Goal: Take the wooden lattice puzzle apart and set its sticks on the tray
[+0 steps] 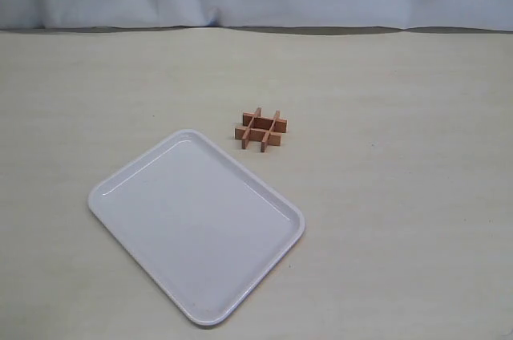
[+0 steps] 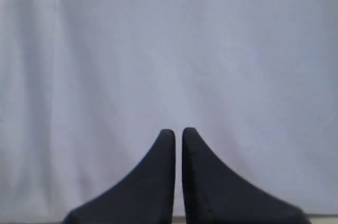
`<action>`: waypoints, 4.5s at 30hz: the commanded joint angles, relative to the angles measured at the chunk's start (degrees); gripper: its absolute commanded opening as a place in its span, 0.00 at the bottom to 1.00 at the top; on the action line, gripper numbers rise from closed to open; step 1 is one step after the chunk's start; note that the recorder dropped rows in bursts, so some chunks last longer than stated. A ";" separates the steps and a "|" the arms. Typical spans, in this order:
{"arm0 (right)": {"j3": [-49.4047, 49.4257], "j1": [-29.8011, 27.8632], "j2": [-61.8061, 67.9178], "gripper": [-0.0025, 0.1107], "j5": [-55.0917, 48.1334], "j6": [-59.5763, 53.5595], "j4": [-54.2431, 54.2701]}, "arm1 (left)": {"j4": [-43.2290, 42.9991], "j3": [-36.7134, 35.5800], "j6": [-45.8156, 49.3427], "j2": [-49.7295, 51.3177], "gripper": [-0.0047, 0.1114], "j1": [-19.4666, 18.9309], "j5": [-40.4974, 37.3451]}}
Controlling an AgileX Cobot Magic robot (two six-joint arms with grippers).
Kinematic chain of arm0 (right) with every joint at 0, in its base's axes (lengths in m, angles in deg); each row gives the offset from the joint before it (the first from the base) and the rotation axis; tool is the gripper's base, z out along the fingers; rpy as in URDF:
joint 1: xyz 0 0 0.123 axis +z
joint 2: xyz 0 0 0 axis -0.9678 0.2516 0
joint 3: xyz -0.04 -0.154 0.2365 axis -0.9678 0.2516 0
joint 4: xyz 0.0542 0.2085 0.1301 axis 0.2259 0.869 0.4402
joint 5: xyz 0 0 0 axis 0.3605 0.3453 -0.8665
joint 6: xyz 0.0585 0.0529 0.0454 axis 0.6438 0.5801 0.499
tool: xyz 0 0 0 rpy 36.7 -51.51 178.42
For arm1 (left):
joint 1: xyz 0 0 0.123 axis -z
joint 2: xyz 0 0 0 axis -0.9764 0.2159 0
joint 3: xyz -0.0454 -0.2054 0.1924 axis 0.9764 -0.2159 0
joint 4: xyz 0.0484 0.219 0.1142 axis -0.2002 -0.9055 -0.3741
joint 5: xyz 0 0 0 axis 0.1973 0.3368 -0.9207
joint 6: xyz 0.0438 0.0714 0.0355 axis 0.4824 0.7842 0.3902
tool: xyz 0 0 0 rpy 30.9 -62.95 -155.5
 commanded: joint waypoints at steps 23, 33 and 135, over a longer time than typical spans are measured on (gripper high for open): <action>-35.68 0.11 41.51 0.06 -7.28 40.19 -20.45 | 0.07 -0.20 -0.23 -0.07 0.04 0.44 0.62; -78.04 27.85 94.95 0.06 -60.25 34.25 -28.66 | -0.05 -0.20 -0.23 -0.07 0.04 0.44 0.49; -89.52 30.09 120.14 0.06 -60.28 49.87 -32.67 | 0.06 -0.20 -0.23 -0.07 0.04 0.44 0.49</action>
